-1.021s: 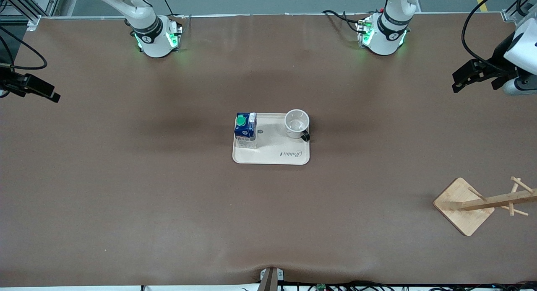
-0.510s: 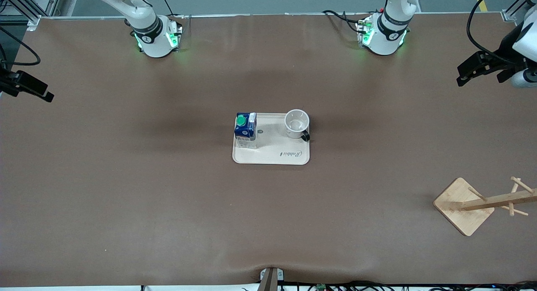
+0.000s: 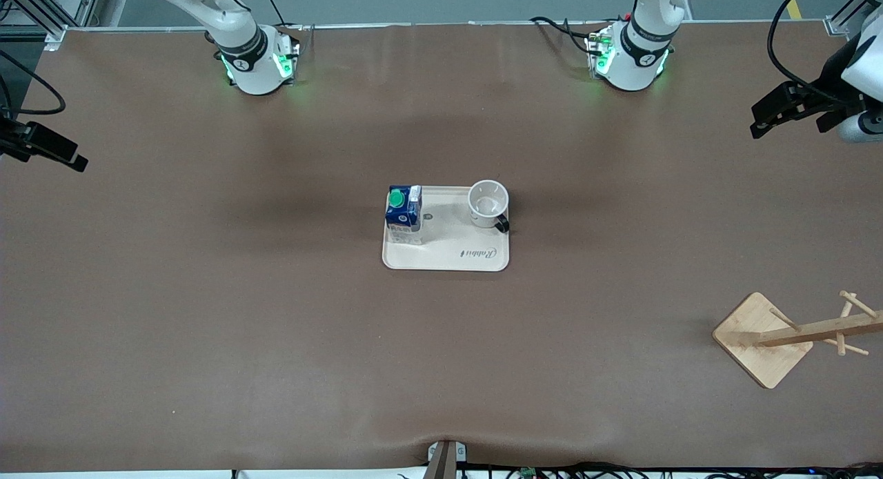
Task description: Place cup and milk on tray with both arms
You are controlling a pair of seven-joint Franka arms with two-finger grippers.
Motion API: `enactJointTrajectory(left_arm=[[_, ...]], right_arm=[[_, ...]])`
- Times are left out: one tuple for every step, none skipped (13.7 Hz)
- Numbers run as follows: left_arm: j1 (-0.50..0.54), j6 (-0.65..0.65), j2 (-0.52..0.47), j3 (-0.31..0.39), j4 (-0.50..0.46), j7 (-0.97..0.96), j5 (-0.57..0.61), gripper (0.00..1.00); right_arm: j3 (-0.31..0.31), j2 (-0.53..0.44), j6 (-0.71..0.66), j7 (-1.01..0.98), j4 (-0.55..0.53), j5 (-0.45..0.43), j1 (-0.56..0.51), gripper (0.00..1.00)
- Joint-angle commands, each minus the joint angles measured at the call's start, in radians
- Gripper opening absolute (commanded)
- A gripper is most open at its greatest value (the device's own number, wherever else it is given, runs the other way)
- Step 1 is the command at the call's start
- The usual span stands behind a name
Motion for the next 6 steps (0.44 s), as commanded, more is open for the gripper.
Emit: enactJointTrajectory(left_arm=[[0.002,-0.032,0.002,-0.003,0.021,-0.003,0.016,1.00],[0.002,-0.038,0.002,-0.003,0.023,-0.002,0.016,1.00],[0.002,-0.041,0.002,-0.001,0.023,-0.002,0.017,1.00],[0.002,-0.041,0.002,-0.001,0.033,0.003,0.019,1.00],[0.002,-0.041,0.005,-0.001,0.046,0.003,0.019,1.00],[0.003,-0.041,0.005,-0.001,0.047,0.003,0.019,1.00]], right_arm=[[0.002,0.012,-0.015,0.006,0.027,-0.001,-0.006,1.00],[0.002,0.014,-0.015,0.006,0.027,-0.001,-0.007,1.00],[0.002,0.015,-0.013,0.007,0.027,-0.003,-0.009,1.00],[0.002,0.015,-0.013,0.006,0.027,-0.003,-0.009,1.00],[0.002,0.020,-0.013,0.007,0.027,-0.003,-0.009,1.00],[0.002,0.021,-0.010,0.007,0.027,-0.003,-0.009,1.00]])
